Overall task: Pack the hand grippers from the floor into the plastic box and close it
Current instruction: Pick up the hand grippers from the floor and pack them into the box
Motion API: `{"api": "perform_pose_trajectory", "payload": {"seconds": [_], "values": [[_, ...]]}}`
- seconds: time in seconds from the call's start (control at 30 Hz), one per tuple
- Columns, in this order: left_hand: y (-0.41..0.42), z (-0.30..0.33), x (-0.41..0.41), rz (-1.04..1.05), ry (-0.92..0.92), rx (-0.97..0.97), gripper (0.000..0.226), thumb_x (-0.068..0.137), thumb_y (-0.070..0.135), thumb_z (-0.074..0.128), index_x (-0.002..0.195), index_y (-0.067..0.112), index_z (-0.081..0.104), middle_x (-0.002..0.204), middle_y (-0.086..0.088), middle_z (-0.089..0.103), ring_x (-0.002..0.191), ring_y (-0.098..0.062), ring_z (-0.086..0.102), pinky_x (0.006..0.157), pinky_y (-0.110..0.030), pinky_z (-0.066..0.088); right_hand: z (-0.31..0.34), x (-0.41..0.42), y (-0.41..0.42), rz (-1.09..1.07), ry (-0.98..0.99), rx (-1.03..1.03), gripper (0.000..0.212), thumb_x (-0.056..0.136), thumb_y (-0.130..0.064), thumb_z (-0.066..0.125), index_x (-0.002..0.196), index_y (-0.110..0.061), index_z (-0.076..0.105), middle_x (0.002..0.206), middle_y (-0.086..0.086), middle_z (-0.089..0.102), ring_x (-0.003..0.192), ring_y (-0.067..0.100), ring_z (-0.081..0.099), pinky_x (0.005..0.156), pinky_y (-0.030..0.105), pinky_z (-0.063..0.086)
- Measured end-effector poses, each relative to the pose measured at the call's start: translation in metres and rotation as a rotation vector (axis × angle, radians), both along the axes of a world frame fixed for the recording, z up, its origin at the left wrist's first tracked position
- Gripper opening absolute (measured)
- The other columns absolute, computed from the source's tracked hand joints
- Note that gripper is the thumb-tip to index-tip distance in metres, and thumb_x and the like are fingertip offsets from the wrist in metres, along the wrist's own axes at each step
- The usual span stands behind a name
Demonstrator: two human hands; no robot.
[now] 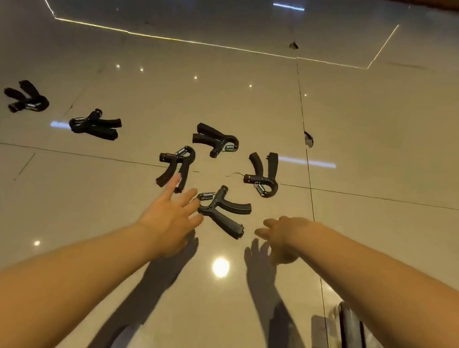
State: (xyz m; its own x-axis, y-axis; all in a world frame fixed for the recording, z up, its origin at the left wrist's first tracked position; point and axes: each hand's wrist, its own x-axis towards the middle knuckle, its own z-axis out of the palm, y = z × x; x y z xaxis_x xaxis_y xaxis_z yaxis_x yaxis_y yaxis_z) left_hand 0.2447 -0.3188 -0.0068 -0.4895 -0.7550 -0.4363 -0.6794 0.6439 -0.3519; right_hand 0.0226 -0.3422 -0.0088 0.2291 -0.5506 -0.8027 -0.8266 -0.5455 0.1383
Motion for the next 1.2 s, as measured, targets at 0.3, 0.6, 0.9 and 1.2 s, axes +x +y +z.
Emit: {"api": "perform_pose_trajectory", "payload": {"seconds": [0.3, 0.6, 0.9, 1.2], "values": [[-0.032, -0.102, -0.04, 0.249, 0.135, 0.214, 0.07, 0.092, 0.063, 0.025, 0.148, 0.035, -0.006, 0.158, -0.001, -0.009, 0.145, -0.026, -0.008, 0.106, -0.064, -0.014, -0.093, -0.023, -0.079, -0.265, -0.121, -0.263, 0.068, 0.09, -0.033, 0.054, 0.146, -0.018, 0.019, 0.147, 0.005, 0.026, 0.131, 0.03, 0.032, 0.102, 0.045, 0.036], [-0.048, -0.13, -0.04, 0.333, 0.215, 0.385, 0.083, 0.086, 0.069, 0.035, 0.145, 0.041, -0.016, 0.157, 0.001, -0.015, 0.143, -0.032, -0.014, 0.112, -0.06, -0.004, -0.122, -0.039, -0.103, -0.314, -0.17, -0.208, 0.083, 0.09, -0.025, 0.056, 0.15, -0.03, -0.001, 0.157, -0.003, 0.014, 0.141, 0.029, 0.018, 0.105, 0.049, 0.03], [-0.029, -0.133, -0.026, 0.259, 0.167, 0.435, 0.093, 0.083, 0.071, 0.038, 0.133, 0.041, -0.034, 0.152, -0.001, -0.031, 0.139, -0.033, -0.027, 0.113, -0.059, -0.005, -0.119, -0.054, -0.067, -0.372, -0.05, -0.166, 0.098, 0.087, -0.031, 0.062, 0.15, -0.02, -0.012, 0.157, 0.003, 0.011, 0.142, 0.03, 0.014, 0.112, 0.045, 0.026], [0.022, -0.127, -0.024, 0.248, 0.128, 0.459, 0.097, 0.081, 0.073, 0.039, 0.14, 0.037, -0.029, 0.152, -0.004, -0.032, 0.139, -0.035, -0.025, 0.112, -0.059, -0.006, -0.106, -0.046, -0.007, -0.408, -0.009, -0.087, 0.095, 0.087, -0.031, 0.058, 0.15, -0.014, -0.01, 0.153, 0.005, 0.021, 0.134, 0.031, 0.031, 0.103, 0.04, 0.037]]}}
